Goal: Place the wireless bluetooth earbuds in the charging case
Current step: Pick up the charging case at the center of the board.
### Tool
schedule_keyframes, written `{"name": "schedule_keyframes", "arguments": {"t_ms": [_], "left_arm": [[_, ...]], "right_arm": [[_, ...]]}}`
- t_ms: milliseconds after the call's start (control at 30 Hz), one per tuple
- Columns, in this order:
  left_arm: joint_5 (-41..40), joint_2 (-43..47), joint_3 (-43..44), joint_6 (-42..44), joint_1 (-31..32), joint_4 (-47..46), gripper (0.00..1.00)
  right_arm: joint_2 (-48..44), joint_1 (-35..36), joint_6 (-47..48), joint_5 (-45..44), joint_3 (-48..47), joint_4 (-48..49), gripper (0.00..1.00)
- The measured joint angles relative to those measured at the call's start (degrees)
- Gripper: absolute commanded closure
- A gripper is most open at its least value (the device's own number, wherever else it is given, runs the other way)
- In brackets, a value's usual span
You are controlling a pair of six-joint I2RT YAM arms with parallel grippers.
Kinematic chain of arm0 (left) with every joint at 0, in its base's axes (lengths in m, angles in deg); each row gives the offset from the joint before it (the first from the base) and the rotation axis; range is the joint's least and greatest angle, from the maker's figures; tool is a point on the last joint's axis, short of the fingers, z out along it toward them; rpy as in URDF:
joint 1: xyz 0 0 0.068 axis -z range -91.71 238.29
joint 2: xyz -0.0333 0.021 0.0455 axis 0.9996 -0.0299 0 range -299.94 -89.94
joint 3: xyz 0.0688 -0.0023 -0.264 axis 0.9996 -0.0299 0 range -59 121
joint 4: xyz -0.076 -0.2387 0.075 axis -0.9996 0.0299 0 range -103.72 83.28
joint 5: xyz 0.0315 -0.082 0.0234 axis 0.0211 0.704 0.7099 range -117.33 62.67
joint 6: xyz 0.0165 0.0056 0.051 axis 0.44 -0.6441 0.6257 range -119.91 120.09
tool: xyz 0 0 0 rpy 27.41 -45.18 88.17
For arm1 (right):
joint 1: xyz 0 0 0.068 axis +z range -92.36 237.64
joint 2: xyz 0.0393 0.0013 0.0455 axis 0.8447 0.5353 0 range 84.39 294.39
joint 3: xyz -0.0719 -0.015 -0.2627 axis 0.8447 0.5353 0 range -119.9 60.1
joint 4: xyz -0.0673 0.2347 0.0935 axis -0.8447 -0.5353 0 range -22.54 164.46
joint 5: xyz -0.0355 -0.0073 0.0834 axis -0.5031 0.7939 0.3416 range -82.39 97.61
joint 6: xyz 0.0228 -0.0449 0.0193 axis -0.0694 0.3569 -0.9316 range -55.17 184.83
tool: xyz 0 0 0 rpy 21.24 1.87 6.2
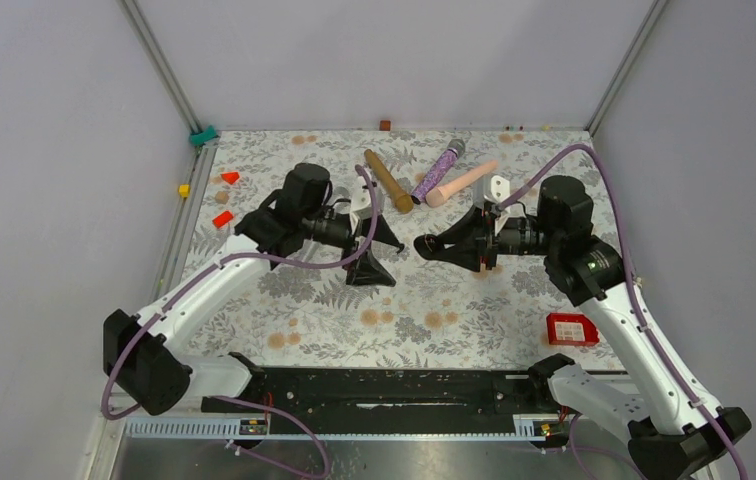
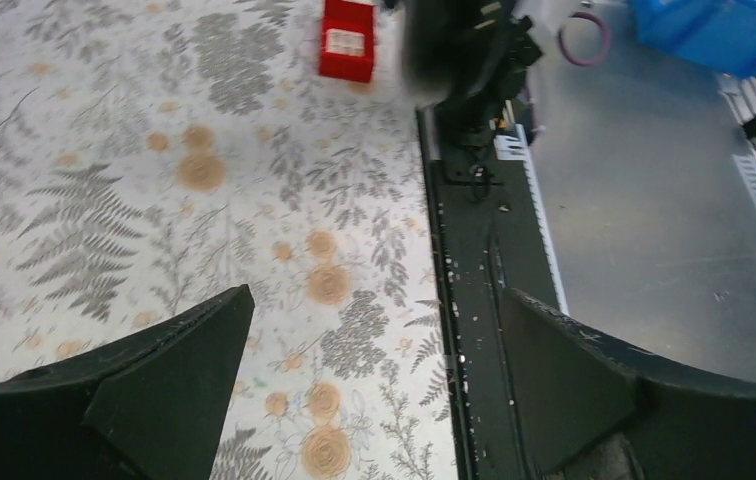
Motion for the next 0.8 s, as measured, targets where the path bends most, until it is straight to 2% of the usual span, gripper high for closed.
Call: {"name": "schedule_keyframes", "arguments": {"t_ms": [400, 800], "left_arm": [[4.09, 0.17, 0.07, -0.13, 5.38, 1.07, 0.17], [4.28, -2.86, 0.04, -8.61, 6.40, -5.90, 0.35]], "right_arm": [[-0.09, 0.07, -5.51, 4.63, 7.98, 8.26, 0.85], [2.34, 1.86, -9.42, 4.66, 10.25, 14.40, 0.86]]}}
